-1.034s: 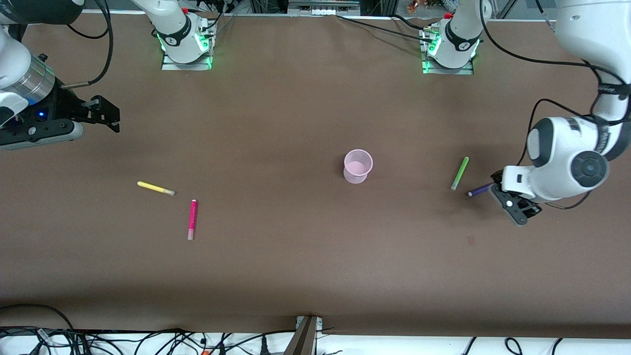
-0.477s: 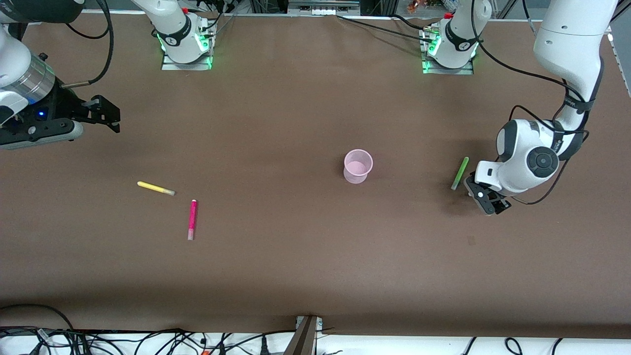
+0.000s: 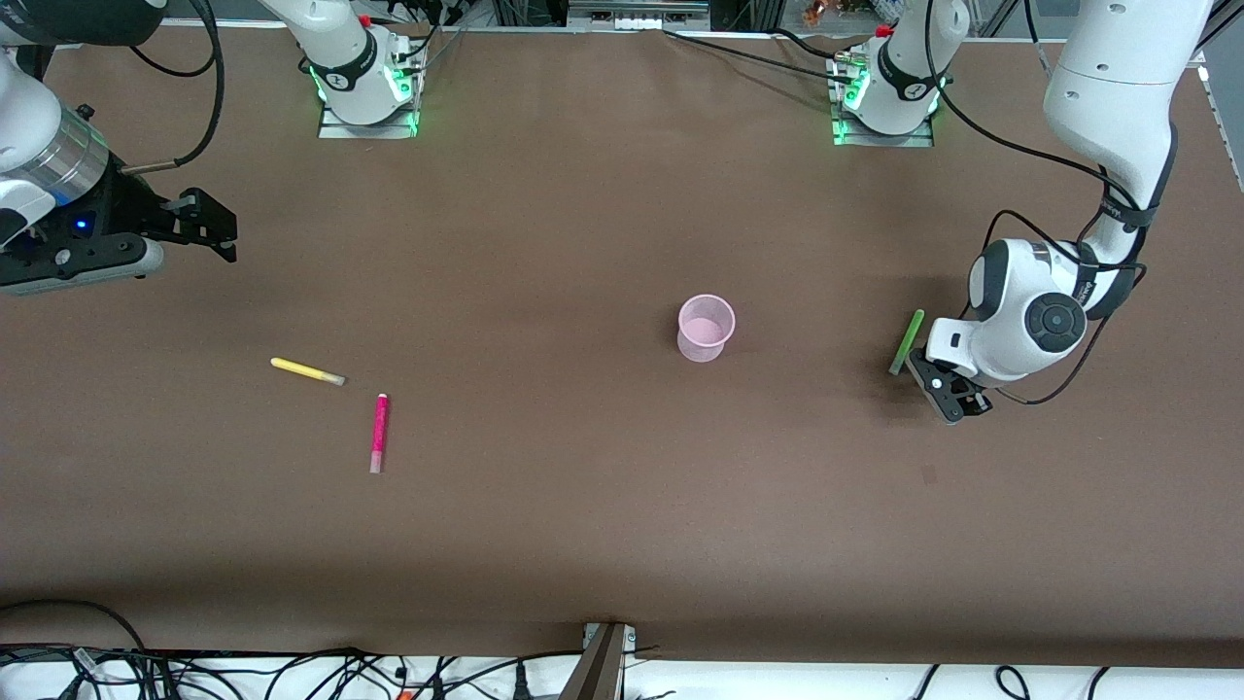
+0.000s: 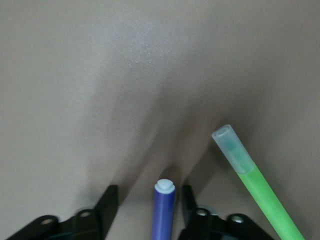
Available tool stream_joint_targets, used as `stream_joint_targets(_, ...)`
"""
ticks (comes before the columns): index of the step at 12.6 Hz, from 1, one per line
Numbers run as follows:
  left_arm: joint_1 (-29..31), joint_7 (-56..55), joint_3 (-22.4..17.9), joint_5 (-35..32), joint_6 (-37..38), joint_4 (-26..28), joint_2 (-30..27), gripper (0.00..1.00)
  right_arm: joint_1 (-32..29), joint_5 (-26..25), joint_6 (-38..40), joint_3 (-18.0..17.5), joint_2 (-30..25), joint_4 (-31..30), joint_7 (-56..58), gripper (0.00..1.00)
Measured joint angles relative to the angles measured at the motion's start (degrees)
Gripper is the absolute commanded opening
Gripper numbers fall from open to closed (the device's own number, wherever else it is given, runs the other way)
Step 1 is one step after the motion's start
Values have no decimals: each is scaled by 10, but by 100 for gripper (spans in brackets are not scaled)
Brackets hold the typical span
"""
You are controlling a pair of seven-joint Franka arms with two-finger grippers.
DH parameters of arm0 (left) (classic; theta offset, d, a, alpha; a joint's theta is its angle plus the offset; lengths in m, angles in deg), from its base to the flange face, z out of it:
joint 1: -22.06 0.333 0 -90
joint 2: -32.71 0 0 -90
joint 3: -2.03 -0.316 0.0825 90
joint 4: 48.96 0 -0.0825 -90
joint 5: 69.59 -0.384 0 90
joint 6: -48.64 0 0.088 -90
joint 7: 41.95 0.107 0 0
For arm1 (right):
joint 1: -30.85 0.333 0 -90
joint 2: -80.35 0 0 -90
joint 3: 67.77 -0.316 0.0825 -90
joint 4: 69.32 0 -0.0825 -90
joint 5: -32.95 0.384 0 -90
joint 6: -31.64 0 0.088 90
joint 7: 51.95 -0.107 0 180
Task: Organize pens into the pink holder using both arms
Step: 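Lower the left gripper and grasp the blue marker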
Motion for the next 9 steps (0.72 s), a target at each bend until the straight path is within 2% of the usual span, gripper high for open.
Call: stream_joint_targets(9,4,33,5,1,10,-16,-7,0,15,0,-3,-1,26,-8,10,100)
